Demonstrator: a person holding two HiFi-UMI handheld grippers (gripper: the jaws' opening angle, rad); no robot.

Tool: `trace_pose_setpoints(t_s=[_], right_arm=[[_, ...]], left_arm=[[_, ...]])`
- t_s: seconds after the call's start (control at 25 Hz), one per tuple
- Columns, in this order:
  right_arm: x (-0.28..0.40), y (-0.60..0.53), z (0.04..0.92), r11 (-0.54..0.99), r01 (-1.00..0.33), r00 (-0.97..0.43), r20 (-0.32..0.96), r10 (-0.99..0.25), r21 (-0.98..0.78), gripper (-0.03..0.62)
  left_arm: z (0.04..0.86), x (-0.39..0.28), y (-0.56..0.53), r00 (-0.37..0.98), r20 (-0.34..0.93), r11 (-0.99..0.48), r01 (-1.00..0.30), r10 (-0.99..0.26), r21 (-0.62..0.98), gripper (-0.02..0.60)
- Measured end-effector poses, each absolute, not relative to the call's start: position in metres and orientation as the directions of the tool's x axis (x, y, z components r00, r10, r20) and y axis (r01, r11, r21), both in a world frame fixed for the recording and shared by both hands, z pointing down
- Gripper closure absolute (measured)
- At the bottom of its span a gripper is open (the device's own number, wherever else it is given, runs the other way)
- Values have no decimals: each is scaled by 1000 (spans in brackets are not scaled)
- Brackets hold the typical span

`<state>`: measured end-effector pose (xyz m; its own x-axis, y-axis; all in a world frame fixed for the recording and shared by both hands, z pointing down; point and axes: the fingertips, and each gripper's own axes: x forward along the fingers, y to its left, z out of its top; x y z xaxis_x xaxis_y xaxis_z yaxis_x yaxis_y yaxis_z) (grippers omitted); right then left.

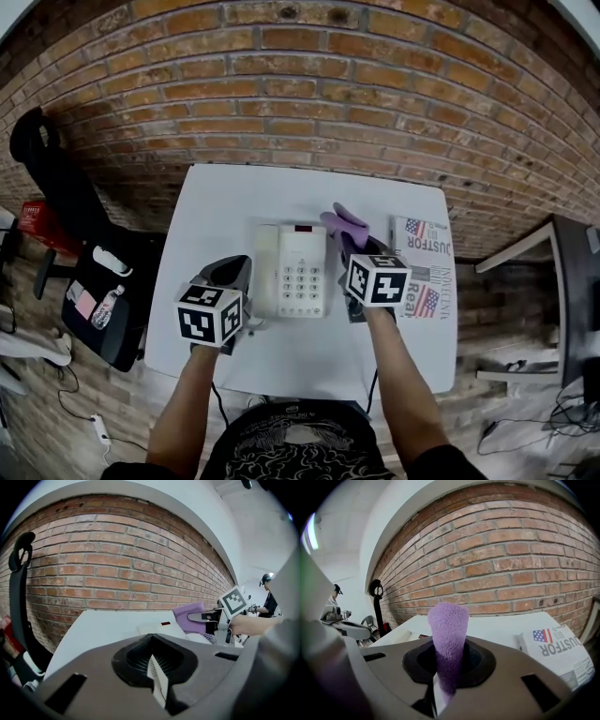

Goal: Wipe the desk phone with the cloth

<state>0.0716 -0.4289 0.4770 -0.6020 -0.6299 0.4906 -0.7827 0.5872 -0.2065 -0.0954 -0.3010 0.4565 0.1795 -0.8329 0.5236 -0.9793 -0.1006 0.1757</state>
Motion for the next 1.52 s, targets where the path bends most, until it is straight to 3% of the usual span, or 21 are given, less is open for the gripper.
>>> trace_pose_setpoints(t_s=[0.44, 1.52], right_arm=[[38, -442, 504, 630, -718, -677, 504, -536, -295, 546], [59, -374, 510, 572, -736, -670, 515, -534, -363, 546]], left_arm=[[471, -99, -297, 146, 556, -56, -983, -818, 175, 575], [468, -87, -254, 217, 551, -136, -973, -805, 185, 575]])
